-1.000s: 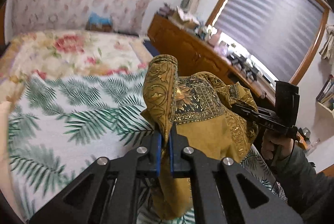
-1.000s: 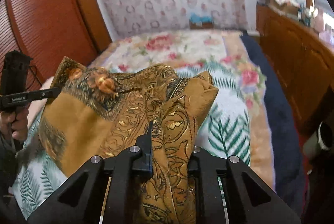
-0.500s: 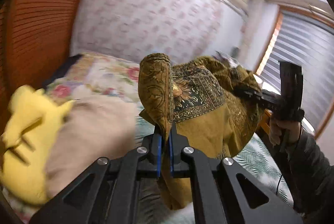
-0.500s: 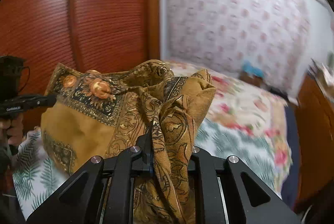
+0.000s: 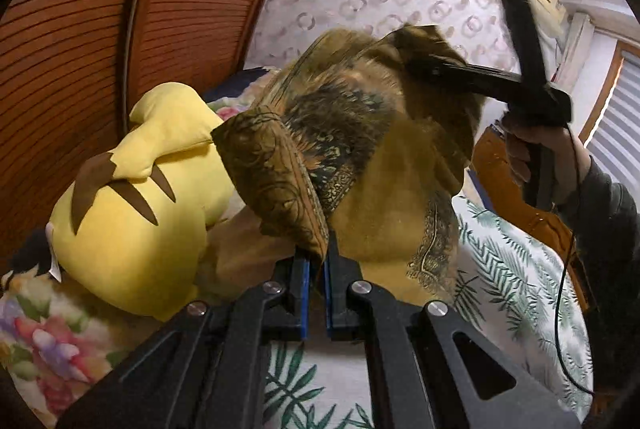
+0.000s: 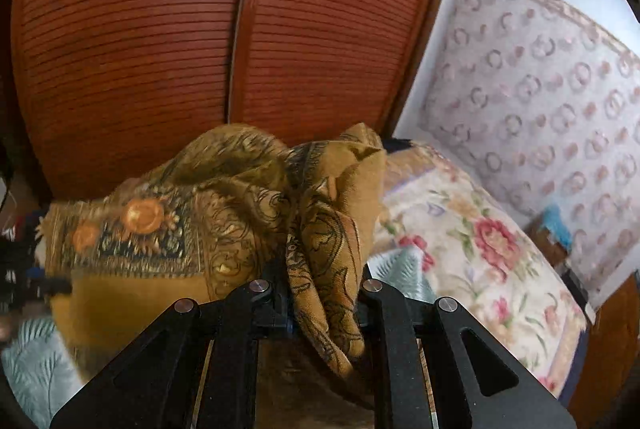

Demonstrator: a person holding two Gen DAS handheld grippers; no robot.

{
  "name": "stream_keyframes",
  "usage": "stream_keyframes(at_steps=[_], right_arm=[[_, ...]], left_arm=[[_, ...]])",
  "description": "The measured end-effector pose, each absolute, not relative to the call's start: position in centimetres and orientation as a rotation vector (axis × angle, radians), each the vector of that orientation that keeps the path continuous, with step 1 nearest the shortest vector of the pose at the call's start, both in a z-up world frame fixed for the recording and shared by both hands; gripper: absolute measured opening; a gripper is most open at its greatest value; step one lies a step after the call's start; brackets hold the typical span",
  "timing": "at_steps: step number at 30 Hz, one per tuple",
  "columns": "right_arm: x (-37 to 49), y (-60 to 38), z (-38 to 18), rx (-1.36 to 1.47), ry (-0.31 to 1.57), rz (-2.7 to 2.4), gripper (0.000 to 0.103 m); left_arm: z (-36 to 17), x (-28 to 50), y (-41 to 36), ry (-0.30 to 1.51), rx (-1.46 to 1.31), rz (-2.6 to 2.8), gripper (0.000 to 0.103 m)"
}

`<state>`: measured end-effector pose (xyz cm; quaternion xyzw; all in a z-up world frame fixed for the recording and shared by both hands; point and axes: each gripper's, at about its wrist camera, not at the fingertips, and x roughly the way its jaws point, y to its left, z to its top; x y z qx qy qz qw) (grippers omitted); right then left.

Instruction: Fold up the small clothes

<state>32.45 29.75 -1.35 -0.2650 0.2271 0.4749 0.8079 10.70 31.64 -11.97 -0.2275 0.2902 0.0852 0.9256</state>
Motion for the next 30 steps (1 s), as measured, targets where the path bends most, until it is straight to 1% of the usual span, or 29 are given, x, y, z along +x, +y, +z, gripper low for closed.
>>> stream_keyframes(at_steps=[2,4,5,6,9,12,15,18,20,22,24,30], right_arm=[[32.8,31.1,-2.6,-0.582,0.484,0.974,0.016],[33.0,32.1,-3.1,-0.590,0.478,0.936,0.031],[32.8,32.5,-3.1,-0.595,0.475,0.915,0.050],[32.9,32.5,-2.9,-0.597,0.470,0.897,0.063],[33.0,31.1,-1.7,-0.531,0.450,0.889,0.066],[33.0,30.0,-1.7,-0.478,0.508,0.940,0.066],[32.4,30.1,-4.0,-0.463,0.620,0.996,0.066],[32.3,30.8,-8.1,-0.467,0.726,1.018,0.067],[32.2,31.4,-10.4,-0.492,0.739,0.988,0.068],[31.5,31.6,-11.7,-0.527,0.678,0.965,0.068],[31.5,31.5,-11.5,-0.510,0.682,0.951,0.068],[30.4,29.8,-8.7,-0.413,0.680,0.927,0.068]], left_arm=[[-12.4,10.9,32.1,0.609,-0.448,0.186,0.002],[-12.5,10.9,32.4,0.621,-0.452,0.189,0.002],[-12.7,11.0,32.6,0.625,-0.458,0.190,0.003],[-12.6,10.8,32.5,0.628,-0.461,0.191,0.003],[-12.4,10.6,32.4,0.639,-0.459,0.197,0.003],[-12.1,10.5,31.9,0.650,-0.432,0.206,0.005],[-12.1,10.6,32.0,0.661,-0.425,0.213,0.006],[-11.9,10.6,31.8,0.664,-0.400,0.223,0.008],[-11.7,10.6,31.6,0.670,-0.379,0.240,0.008],[-11.6,10.5,31.5,0.672,-0.370,0.246,0.010],[-11.1,10.2,31.3,0.673,-0.352,0.258,0.012],[-9.5,9.1,30.0,0.680,-0.244,0.293,0.017]])
